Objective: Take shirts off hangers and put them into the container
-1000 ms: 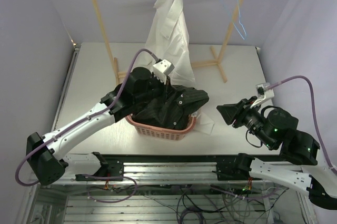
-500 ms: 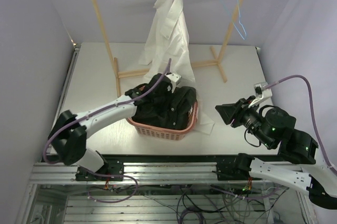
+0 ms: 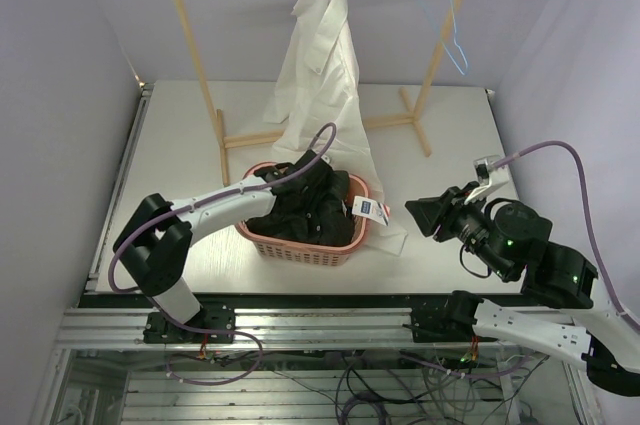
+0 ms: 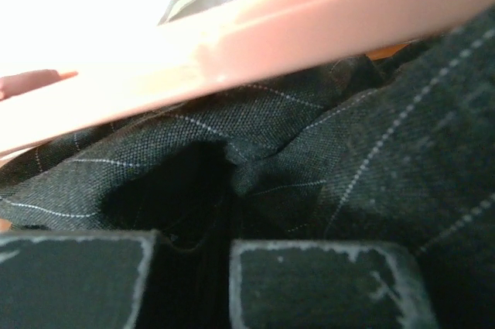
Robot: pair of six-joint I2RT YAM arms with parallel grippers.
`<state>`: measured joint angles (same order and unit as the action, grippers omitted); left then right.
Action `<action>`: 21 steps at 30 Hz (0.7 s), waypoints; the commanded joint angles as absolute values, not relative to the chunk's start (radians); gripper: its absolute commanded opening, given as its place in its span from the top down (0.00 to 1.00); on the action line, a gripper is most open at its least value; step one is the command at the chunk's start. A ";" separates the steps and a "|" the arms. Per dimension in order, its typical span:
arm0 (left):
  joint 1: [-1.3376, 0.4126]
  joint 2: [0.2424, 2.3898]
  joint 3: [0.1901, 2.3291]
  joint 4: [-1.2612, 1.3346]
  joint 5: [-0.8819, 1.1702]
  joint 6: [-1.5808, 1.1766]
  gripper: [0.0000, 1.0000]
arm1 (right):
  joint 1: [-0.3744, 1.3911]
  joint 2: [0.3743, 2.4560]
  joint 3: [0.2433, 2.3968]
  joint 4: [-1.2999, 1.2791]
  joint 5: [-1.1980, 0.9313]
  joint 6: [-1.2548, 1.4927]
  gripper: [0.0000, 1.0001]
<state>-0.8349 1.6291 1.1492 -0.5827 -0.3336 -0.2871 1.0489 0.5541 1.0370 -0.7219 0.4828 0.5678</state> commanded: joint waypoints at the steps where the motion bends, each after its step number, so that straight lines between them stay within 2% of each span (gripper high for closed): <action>1: -0.832 1.612 1.124 -0.610 -0.380 -0.344 0.89 | 1.049 0.549 1.020 -0.688 0.497 0.559 0.66; 5: -0.824 1.608 1.125 -0.590 -0.374 -0.380 0.87 | 1.049 0.562 1.031 -0.696 0.492 0.555 0.65; 8: -0.824 1.551 1.116 -0.559 -0.360 -0.388 0.82 | 1.049 0.579 1.053 -0.708 0.484 0.550 0.63; 9: -0.823 1.507 1.111 -0.544 -0.355 -0.388 0.78 | 1.049 0.587 1.061 -0.712 0.480 0.547 0.62; 13: -0.824 1.343 1.088 -0.476 -0.320 -0.374 0.49 | 1.050 0.646 1.100 -0.728 0.468 0.540 0.56; 15: -0.824 1.266 1.092 -0.458 -0.308 -0.362 0.43 | 1.049 0.692 1.127 -0.733 0.465 0.535 0.54; 21: -0.823 1.051 1.136 -0.454 -0.343 -0.320 0.41 | 1.049 0.896 1.287 -0.759 0.518 0.476 0.48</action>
